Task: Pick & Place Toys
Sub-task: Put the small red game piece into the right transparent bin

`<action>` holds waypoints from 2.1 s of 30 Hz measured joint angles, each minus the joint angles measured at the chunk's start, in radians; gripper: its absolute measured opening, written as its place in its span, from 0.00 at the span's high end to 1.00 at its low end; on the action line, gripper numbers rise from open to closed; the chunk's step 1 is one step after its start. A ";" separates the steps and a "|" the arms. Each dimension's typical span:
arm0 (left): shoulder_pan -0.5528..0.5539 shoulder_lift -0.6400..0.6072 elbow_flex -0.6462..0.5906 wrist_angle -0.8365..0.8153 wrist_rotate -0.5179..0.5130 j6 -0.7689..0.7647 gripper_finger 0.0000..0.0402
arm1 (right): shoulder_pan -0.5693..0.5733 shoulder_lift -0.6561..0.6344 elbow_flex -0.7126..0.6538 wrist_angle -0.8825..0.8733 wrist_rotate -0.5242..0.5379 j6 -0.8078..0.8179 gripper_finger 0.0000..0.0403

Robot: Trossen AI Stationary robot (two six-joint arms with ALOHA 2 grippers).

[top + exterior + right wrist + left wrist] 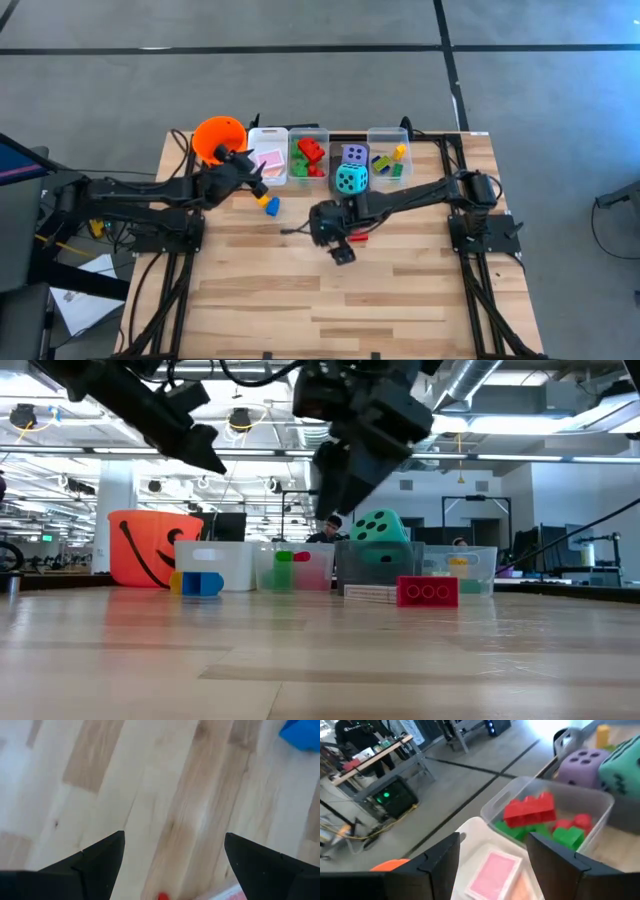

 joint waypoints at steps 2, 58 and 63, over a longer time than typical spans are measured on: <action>-0.016 -0.012 0.000 -0.001 -0.001 -0.023 0.45 | 0.027 0.000 0.000 -0.023 0.023 -0.026 0.17; -0.202 0.054 0.000 0.178 0.491 -0.334 0.45 | 0.546 -0.581 -1.185 1.346 0.863 0.745 0.17; -0.202 0.159 -0.001 0.276 0.491 -0.259 0.45 | 0.524 -0.448 -1.221 1.531 0.862 0.724 0.17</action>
